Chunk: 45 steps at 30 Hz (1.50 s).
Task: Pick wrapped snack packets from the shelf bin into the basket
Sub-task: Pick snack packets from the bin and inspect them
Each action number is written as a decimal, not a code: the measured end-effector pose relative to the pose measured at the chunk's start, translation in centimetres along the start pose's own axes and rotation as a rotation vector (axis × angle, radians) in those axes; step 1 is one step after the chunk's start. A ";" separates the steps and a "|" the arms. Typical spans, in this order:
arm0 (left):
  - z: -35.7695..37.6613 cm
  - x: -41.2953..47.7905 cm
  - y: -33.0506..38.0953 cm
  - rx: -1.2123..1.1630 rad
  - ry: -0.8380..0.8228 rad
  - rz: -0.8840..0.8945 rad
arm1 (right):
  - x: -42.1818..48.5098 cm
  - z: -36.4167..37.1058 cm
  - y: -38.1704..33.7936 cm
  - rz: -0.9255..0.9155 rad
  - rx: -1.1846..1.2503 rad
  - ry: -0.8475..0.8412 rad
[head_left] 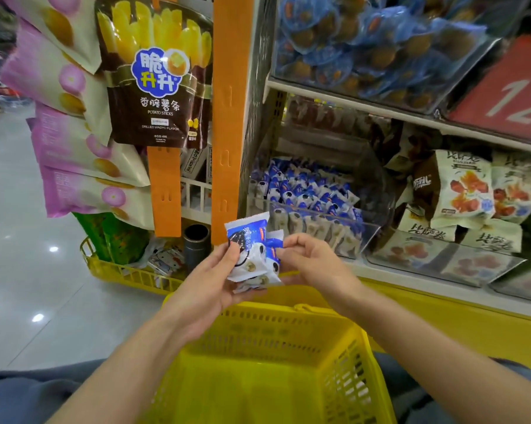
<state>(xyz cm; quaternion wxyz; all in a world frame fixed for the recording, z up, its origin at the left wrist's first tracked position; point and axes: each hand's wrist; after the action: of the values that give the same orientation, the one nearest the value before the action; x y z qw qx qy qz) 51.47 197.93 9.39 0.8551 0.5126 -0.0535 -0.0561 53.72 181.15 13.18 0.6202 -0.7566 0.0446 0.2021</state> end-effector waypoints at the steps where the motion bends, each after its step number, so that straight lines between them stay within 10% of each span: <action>1: 0.1 -0.1 0.1 -0.004 -0.020 -0.032 | -0.2 0.1 0.1 0.000 0.001 -0.008; 26: -0.1 2.5 0.9 0.186 0.307 -0.009 | 8.5 -3.6 -8.2 -0.259 -0.417 0.559; 45: -0.4 4.5 1.5 0.170 0.337 0.016 | 15.9 -2.6 -9.3 0.071 -0.981 -0.011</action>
<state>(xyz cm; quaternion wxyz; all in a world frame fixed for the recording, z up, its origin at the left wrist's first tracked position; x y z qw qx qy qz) 56.06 198.28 10.64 0.8061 0.5845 0.0821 0.0420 71.83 183.65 16.42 0.1835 -0.9565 -0.0334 0.2245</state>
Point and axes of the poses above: each hand's wrist, its own x-axis towards the middle knuckle, its own z-axis out of the palm, y = z × x, and after that the axes turned 12 degrees about z, right-handed
